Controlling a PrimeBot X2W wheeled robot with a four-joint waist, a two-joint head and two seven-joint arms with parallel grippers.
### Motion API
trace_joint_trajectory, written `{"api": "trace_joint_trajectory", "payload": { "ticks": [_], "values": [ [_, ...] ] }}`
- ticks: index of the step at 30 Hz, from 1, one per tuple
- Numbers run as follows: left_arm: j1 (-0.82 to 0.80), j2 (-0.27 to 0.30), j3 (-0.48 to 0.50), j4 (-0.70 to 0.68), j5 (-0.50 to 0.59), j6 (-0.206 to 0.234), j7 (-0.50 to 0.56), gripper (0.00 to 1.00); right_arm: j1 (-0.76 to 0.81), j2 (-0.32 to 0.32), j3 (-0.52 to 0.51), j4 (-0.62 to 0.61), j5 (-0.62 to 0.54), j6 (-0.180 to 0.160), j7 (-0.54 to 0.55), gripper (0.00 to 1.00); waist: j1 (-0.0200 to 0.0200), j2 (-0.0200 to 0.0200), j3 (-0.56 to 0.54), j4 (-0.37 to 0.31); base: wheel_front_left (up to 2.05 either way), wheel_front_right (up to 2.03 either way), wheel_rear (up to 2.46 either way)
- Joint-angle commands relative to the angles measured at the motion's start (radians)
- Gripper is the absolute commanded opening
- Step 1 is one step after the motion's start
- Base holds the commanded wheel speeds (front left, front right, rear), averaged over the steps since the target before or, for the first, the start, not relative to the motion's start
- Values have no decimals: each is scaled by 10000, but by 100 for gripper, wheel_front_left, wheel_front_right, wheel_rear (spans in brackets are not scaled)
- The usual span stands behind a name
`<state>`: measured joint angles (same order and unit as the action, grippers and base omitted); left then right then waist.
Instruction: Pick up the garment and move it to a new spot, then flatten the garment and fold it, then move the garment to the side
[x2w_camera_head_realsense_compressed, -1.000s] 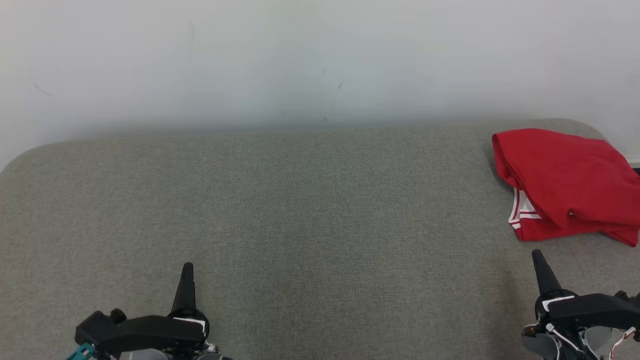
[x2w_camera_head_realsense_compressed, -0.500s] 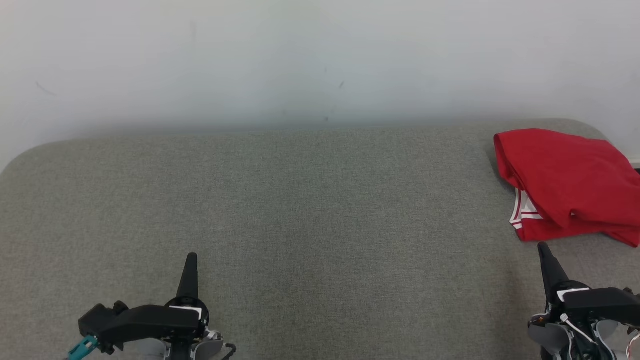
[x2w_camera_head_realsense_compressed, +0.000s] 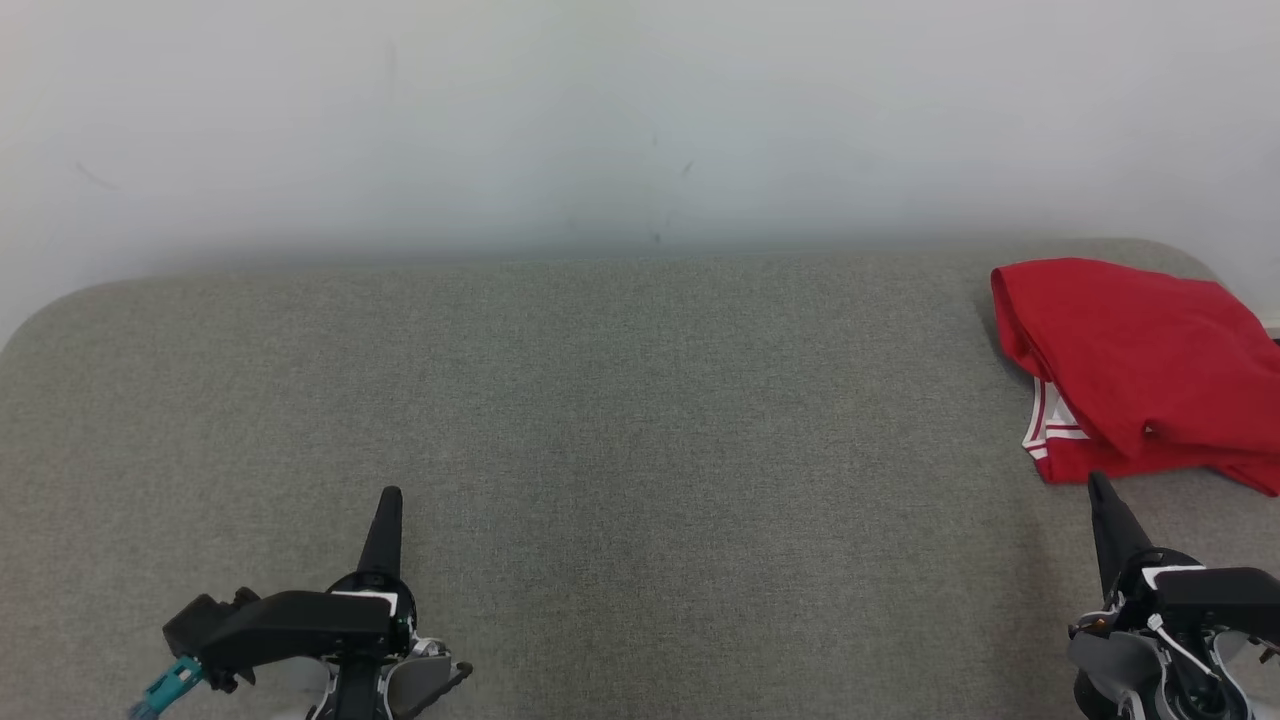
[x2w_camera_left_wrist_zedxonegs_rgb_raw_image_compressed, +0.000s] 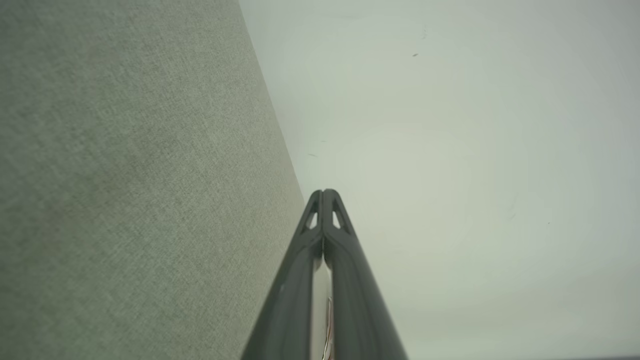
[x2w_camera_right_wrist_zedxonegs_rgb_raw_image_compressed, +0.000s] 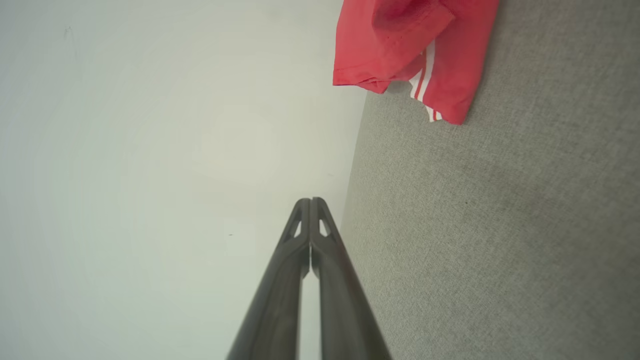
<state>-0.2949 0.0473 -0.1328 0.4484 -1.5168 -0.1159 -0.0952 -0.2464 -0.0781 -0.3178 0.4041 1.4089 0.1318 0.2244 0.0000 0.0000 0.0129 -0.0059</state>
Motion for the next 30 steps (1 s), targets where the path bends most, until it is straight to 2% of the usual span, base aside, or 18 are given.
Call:
{"api": "trace_joint_trajectory", "payload": {
  "ticks": [1,21,30],
  "values": [
    [-241,43,-32,17,-244,-93,22,0,-119,-56,-73,18,232,-17,72,0,1,0,1,3,0,0,0],
    [-630,50,-167,254,-1652,-161,190,0,-411,-92,-463,214,1582,-19,581,0,0,0,11,52,0,0,0],
    [-595,50,-162,250,-1616,-161,190,0,-372,-93,-440,205,1559,-19,567,0,0,0,11,52,0,0,0]
  ]
}}
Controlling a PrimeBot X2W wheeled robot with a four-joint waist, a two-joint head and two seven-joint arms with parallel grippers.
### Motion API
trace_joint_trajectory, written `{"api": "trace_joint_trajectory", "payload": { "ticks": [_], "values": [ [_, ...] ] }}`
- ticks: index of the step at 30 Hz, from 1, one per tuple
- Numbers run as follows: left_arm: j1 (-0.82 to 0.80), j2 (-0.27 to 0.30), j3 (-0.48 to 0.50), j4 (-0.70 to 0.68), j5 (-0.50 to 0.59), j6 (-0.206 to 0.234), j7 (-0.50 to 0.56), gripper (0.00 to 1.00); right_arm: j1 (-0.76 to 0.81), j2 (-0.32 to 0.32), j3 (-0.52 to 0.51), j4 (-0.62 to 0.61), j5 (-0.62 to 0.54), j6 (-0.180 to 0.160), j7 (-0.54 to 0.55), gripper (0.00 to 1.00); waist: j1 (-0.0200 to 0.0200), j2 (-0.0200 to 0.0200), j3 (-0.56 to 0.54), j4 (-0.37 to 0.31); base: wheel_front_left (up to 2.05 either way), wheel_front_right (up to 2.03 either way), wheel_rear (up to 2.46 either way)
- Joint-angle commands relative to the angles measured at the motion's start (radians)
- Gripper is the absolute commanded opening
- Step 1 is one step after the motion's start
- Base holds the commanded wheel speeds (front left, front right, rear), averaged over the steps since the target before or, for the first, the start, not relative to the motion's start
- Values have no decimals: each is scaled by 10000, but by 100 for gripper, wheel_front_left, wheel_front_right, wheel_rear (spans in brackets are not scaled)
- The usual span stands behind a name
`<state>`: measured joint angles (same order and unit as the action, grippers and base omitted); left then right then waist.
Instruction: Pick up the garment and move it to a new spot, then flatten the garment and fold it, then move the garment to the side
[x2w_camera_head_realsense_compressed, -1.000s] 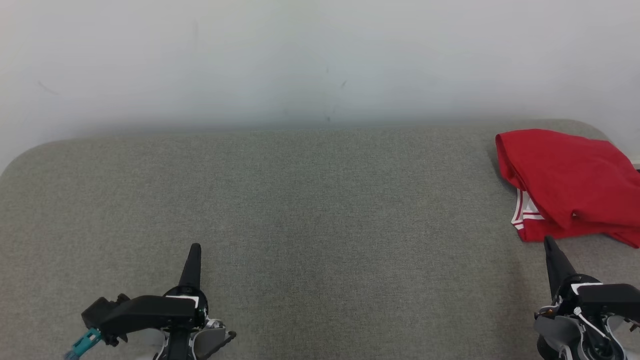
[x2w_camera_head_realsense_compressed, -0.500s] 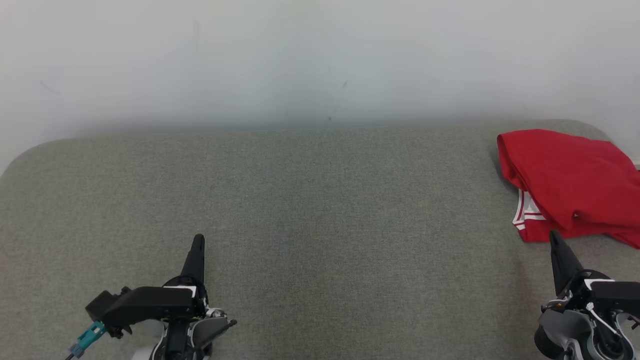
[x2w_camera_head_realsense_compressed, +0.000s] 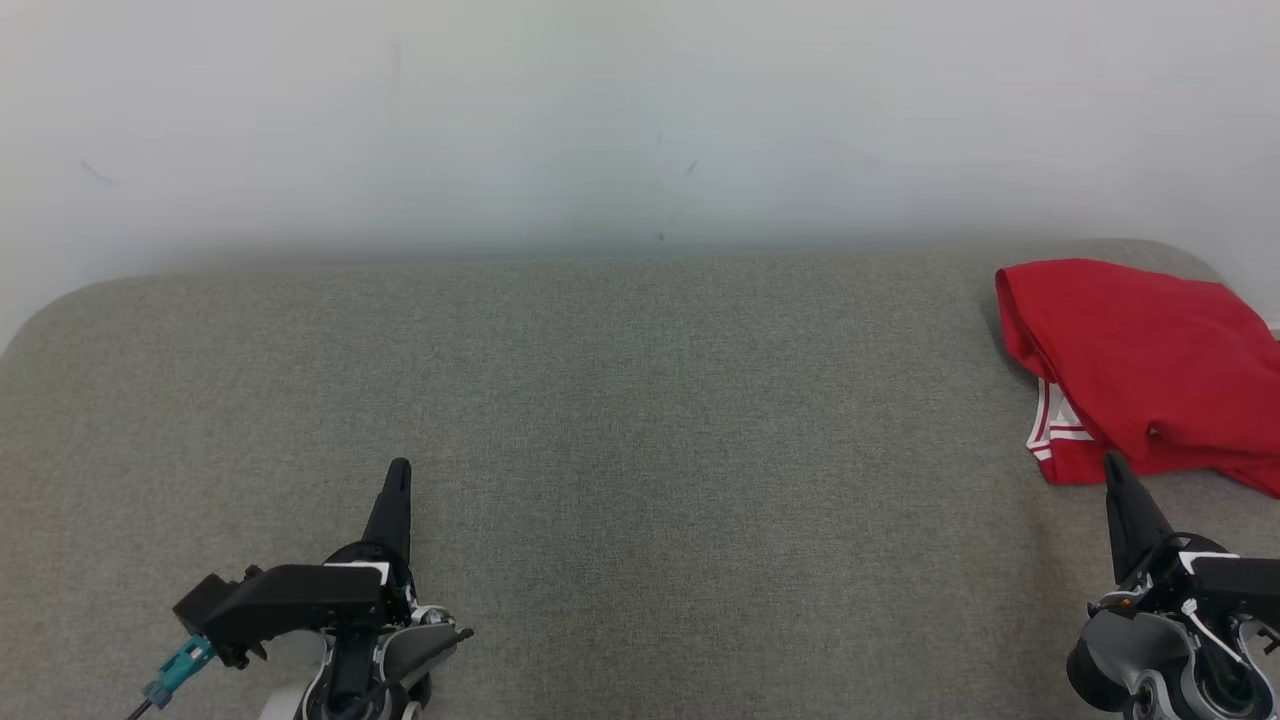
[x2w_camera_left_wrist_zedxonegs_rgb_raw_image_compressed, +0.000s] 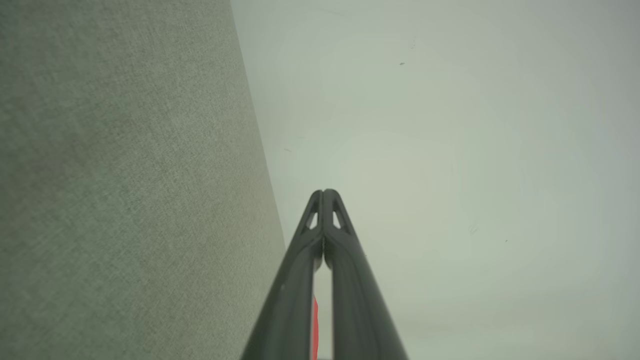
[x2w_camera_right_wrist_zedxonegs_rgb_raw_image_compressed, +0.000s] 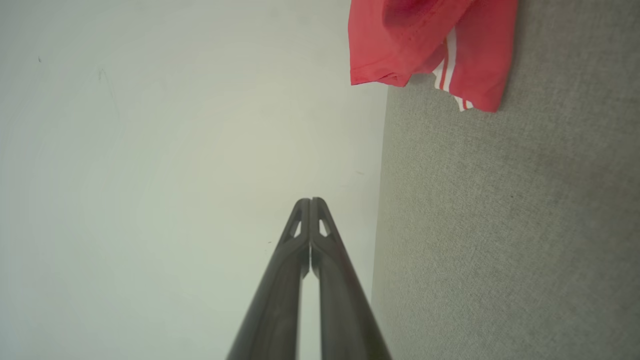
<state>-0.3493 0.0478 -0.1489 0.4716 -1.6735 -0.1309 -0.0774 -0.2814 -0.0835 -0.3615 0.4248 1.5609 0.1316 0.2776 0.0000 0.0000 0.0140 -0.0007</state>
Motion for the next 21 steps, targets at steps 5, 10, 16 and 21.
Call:
{"api": "trace_joint_trajectory", "payload": {
  "ticks": [5,10,16,21],
  "values": [
    [-50,44,-1,16,-49,-11,12,0,-21,-40,-3,-2,42,-17,33,0,0,0,0,0,0,0,0],
    [-50,44,-1,16,-49,-11,12,0,-20,-43,0,-2,38,-17,30,0,0,0,0,0,0,0,0],
    [-49,44,-1,15,-49,-11,12,0,-19,-46,4,-2,41,-17,28,0,0,0,0,0,0,0,0],
    [-49,44,-1,15,-49,-11,12,0,-18,-48,11,-2,44,-17,25,0,0,0,0,0,0,0,0]
  ]
}}
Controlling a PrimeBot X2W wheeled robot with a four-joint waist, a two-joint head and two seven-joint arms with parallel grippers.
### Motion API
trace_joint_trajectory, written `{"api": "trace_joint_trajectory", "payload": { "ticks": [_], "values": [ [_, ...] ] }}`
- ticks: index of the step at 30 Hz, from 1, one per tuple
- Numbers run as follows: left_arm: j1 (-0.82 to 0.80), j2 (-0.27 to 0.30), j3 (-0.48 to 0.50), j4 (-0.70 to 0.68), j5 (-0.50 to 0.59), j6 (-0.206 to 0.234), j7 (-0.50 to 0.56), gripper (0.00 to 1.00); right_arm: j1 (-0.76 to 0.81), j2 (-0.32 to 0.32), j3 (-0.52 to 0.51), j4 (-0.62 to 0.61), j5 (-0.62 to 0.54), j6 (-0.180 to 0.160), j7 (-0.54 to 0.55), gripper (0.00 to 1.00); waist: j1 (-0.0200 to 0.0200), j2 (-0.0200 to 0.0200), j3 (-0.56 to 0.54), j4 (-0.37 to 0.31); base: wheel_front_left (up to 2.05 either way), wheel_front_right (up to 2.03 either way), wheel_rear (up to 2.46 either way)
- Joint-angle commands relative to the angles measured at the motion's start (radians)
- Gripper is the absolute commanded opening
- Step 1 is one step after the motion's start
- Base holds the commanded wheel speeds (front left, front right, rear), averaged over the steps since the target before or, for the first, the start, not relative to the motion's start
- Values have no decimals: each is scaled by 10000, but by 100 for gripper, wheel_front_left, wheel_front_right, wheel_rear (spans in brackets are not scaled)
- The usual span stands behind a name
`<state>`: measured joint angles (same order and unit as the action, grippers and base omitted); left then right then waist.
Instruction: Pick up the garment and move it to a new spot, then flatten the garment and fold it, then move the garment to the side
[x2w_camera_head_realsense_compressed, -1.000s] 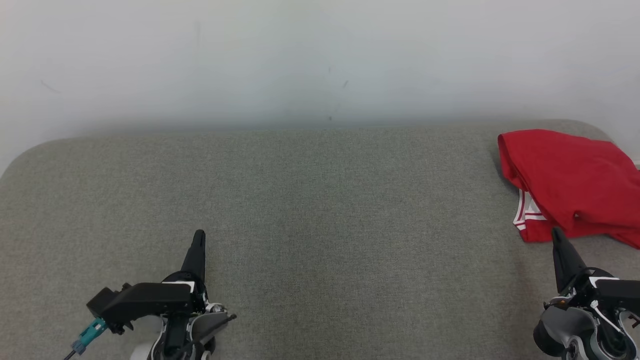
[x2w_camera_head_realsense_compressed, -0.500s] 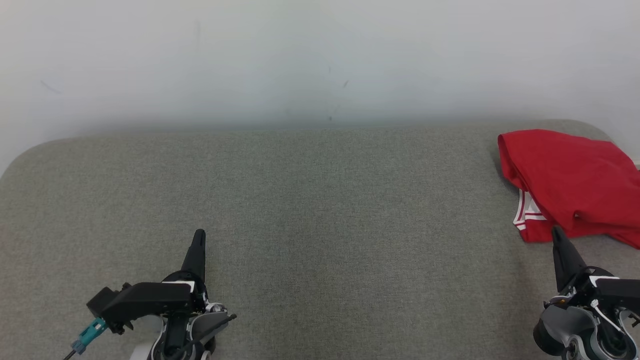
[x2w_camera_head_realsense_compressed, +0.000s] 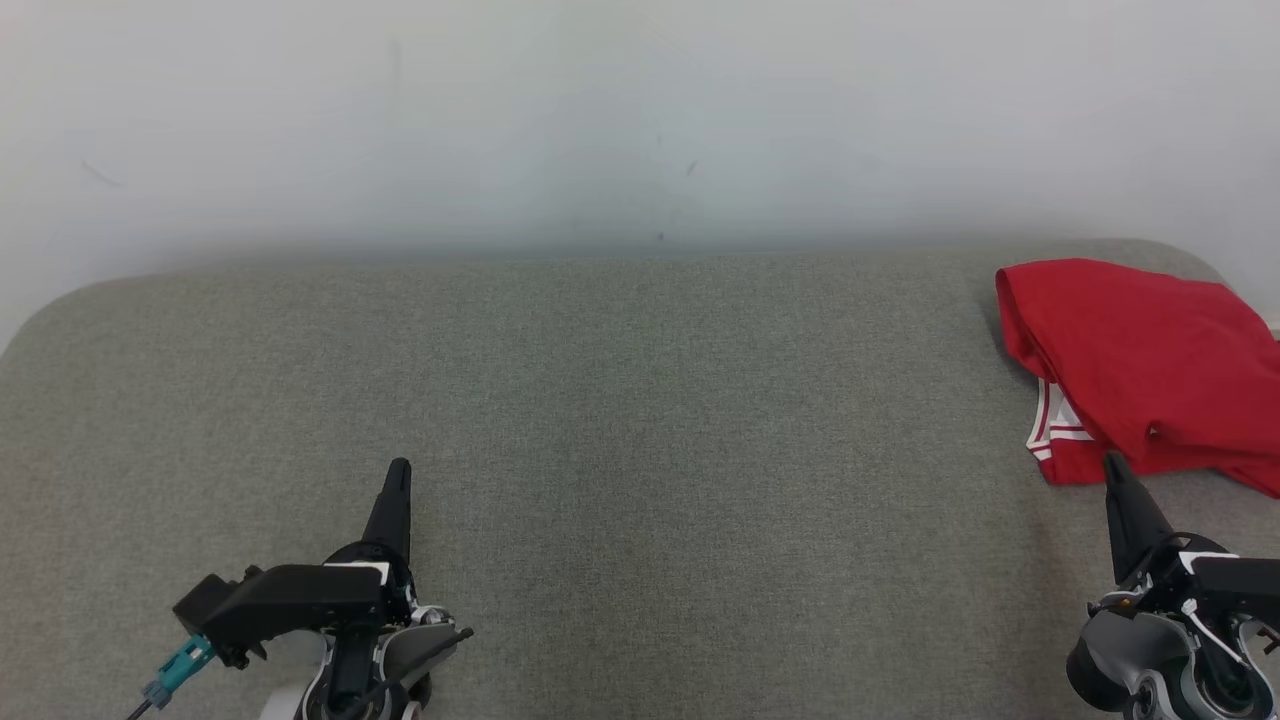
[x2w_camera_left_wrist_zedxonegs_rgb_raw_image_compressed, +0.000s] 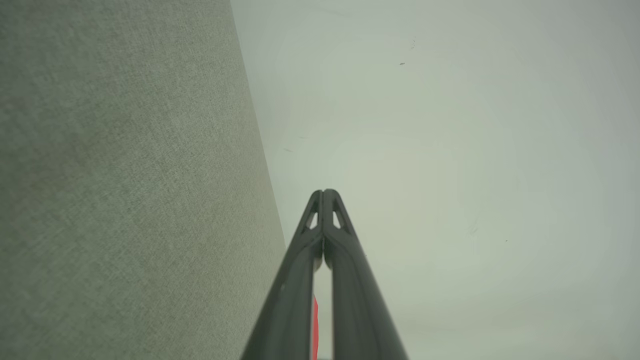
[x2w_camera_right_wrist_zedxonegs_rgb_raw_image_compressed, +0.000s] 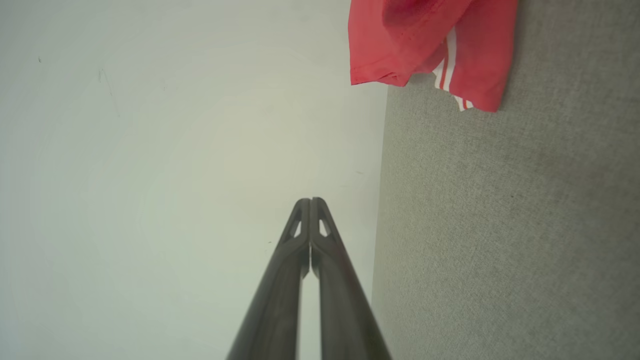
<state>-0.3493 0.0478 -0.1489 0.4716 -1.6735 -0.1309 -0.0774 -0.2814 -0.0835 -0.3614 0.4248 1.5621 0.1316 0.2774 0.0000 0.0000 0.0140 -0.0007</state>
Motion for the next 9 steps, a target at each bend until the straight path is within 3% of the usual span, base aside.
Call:
{"api": "trace_joint_trajectory", "payload": {
  "ticks": [1,9],
  "values": [
    [-49,44,-1,15,-49,-11,12,0,-18,-47,9,-2,33,-17,27,0,0,0,0,0,0,0,0],
    [-49,44,-1,14,-49,-11,12,0,-17,-50,15,-2,38,-17,23,0,0,0,0,0,0,0,0]
  ]
}}
